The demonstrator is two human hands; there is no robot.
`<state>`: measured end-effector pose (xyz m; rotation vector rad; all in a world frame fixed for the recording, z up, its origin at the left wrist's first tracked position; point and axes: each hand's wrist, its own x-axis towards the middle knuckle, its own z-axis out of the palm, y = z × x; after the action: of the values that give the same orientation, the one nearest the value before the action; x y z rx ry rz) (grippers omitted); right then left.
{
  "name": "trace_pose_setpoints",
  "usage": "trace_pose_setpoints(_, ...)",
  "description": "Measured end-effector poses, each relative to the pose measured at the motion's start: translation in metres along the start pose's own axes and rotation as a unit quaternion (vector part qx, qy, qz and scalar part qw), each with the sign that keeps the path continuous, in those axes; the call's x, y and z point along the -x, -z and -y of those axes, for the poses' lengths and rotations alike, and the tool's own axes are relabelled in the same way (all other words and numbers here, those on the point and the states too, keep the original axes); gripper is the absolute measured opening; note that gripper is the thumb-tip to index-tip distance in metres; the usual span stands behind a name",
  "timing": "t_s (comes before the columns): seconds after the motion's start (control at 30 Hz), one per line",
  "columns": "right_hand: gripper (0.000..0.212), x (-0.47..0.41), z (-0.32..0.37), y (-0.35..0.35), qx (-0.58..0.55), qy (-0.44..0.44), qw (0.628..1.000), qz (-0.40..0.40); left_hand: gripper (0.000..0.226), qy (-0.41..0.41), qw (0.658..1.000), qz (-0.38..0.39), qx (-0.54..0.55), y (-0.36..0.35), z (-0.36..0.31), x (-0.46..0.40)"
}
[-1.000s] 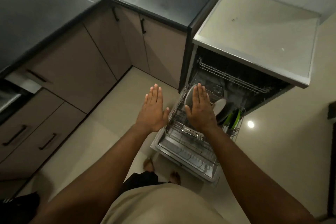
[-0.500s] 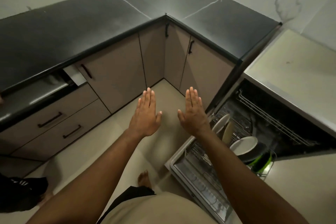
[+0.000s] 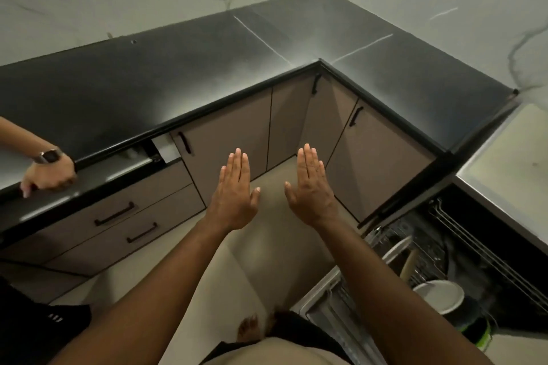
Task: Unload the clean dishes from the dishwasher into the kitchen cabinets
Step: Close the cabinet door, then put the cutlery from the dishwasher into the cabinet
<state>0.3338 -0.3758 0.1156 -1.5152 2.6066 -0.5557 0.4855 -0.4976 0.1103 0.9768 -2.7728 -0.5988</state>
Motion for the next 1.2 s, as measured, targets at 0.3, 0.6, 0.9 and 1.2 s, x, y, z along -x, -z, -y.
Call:
trace_pose_setpoints(0.3,0.083,-0.11,0.016,-0.023,-0.026,0.043,0.999,0.002,0.079,0.038,0.999,-0.023,-0.022,0.027,0.047,-0.068)
trace_pose_setpoints(0.6,0.081,-0.21,0.03,-0.025,-0.042,0.095,0.995,-0.012,0.083,0.052,0.994,-0.078,-0.056,0.066,0.078,-0.155)
trace_pose_setpoints(0.9,0.082,-0.294,0.039,-0.023,-0.031,0.14,0.989,-0.025,0.082,0.059,0.988,-0.128,-0.067,0.114,0.107,-0.228)
trace_pose_setpoints(1.2,0.08,-0.414,0.087,-0.008,-0.043,0.163,0.982,-0.086,0.088,0.037,0.982,-0.166,-0.086,0.198,0.156,-0.322)
